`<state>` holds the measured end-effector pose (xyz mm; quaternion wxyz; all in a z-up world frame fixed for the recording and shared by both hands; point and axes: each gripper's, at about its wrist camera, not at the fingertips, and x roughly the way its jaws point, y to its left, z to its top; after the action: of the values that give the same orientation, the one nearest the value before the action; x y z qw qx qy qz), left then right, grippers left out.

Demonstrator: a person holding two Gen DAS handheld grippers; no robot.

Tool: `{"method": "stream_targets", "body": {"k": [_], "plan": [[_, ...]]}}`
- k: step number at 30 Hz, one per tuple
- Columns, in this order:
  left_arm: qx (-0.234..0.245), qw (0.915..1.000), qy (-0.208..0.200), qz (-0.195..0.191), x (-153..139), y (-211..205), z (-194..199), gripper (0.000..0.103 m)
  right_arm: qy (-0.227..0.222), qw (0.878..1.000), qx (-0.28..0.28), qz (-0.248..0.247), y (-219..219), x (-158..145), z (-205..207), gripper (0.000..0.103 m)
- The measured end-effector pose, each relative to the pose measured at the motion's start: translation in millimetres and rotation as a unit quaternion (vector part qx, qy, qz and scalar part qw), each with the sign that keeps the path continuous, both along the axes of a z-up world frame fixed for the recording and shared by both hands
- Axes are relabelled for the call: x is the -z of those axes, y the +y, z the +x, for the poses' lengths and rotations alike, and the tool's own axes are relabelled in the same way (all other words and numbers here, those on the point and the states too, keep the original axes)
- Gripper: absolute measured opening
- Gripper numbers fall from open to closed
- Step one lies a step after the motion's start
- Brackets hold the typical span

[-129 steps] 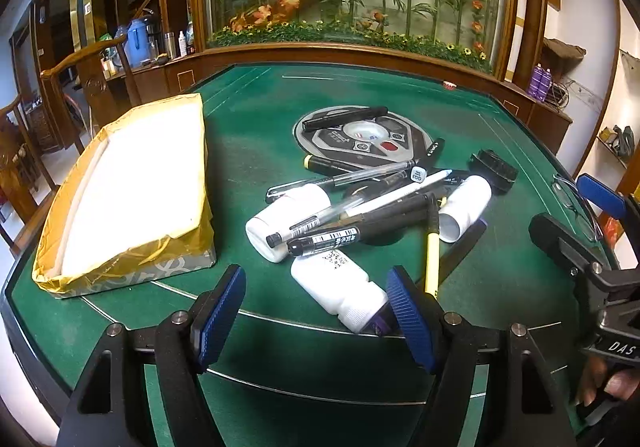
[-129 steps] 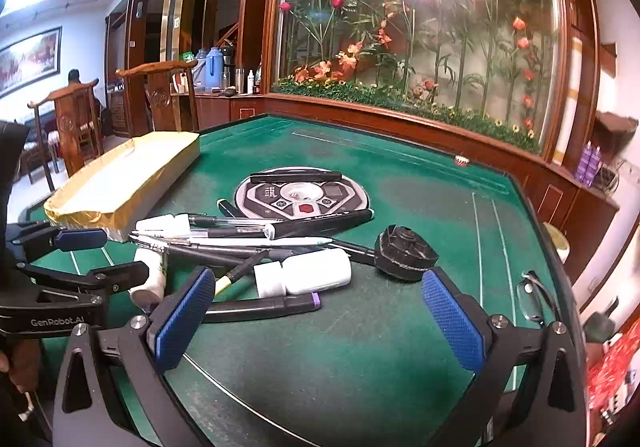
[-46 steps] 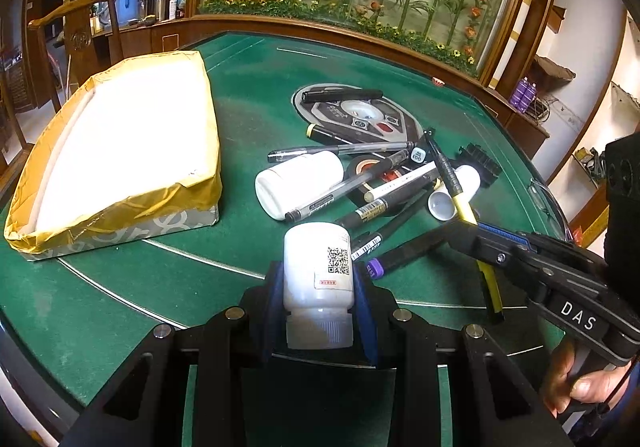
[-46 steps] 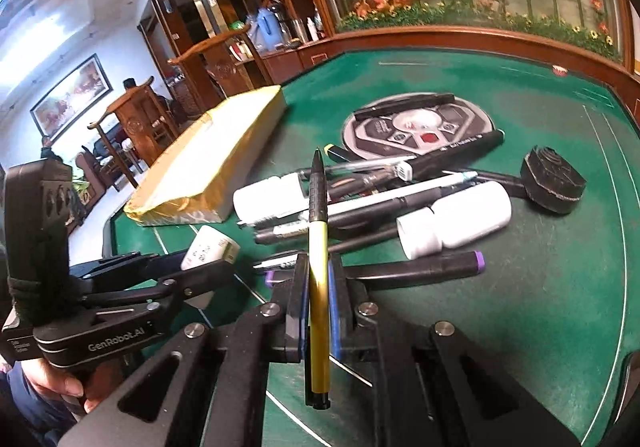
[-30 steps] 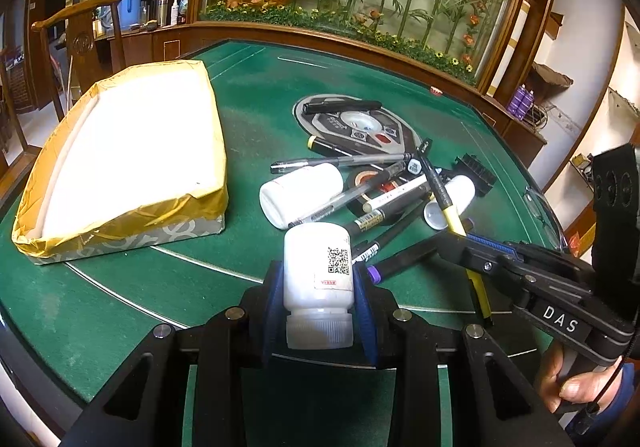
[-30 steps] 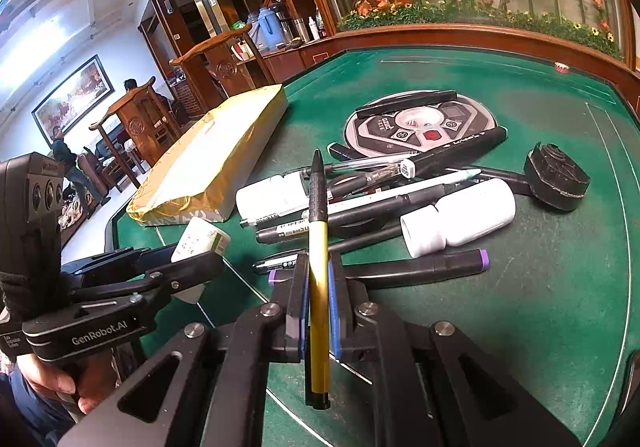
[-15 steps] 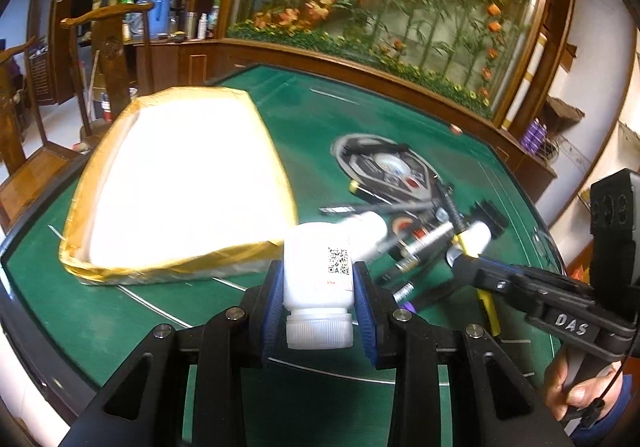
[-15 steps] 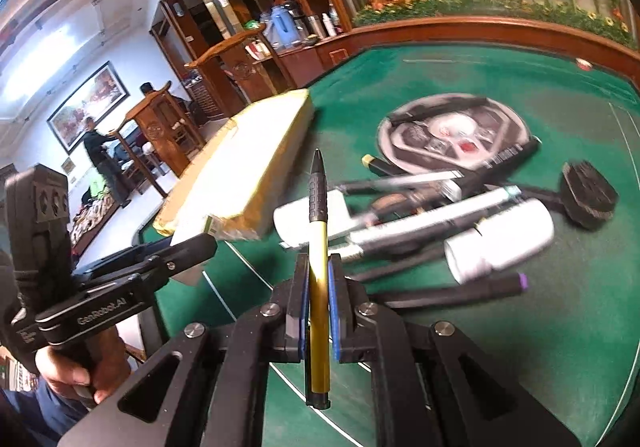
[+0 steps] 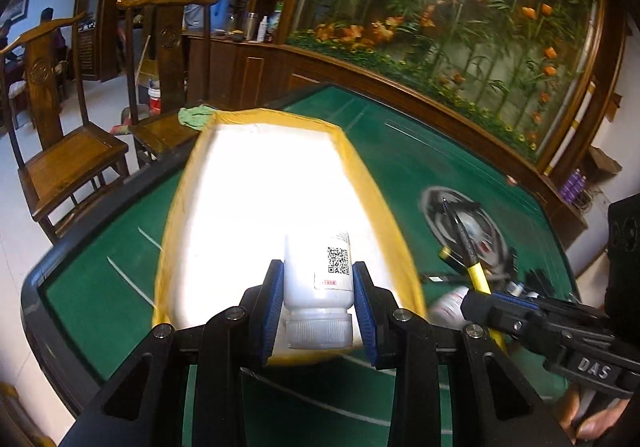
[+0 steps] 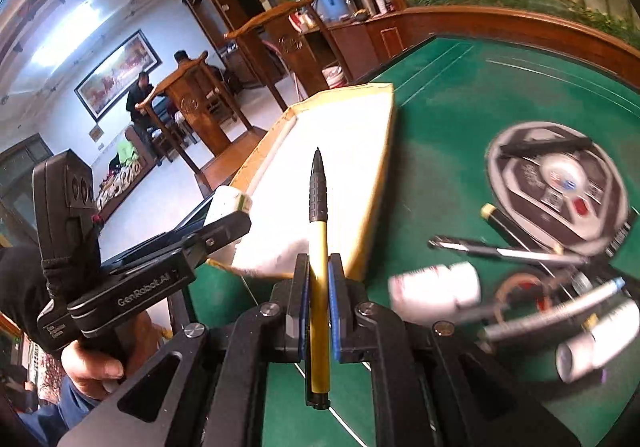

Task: Organize rigid objects
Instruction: 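Carry the bottle and yellow pen over the yellow-rimmed white tray with both tools, then open the left tool to drop the bottle in the tray while the right tool releases the pen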

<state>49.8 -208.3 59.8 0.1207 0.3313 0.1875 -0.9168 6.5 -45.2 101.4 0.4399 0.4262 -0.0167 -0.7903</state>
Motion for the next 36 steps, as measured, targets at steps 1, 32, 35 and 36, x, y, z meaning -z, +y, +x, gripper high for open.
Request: {"method": "stream_targets", "body": {"k": [1,32,35,36], "plan": [[-0.006,1.0,-0.003,-0.002,2,-5,-5,0.036,0.0,1.0,-0.002,0.003,-9,0,-4,0.008],[-0.064,0.997,-0.042,0.006,46,-52,-31,0.036,-0.054,0.996,0.022,0.072,-123,53,-65,0.008],[-0.069,0.9965,-0.047,-0.001,46,-49,-29,0.036,-0.047,0.995,0.021,0.08,-128,54,-65,0.008],[-0.068,0.9965,-0.048,-0.004,46,-49,-30,0.036,-0.044,0.996,0.023,0.079,-128,53,-65,0.008]]}}
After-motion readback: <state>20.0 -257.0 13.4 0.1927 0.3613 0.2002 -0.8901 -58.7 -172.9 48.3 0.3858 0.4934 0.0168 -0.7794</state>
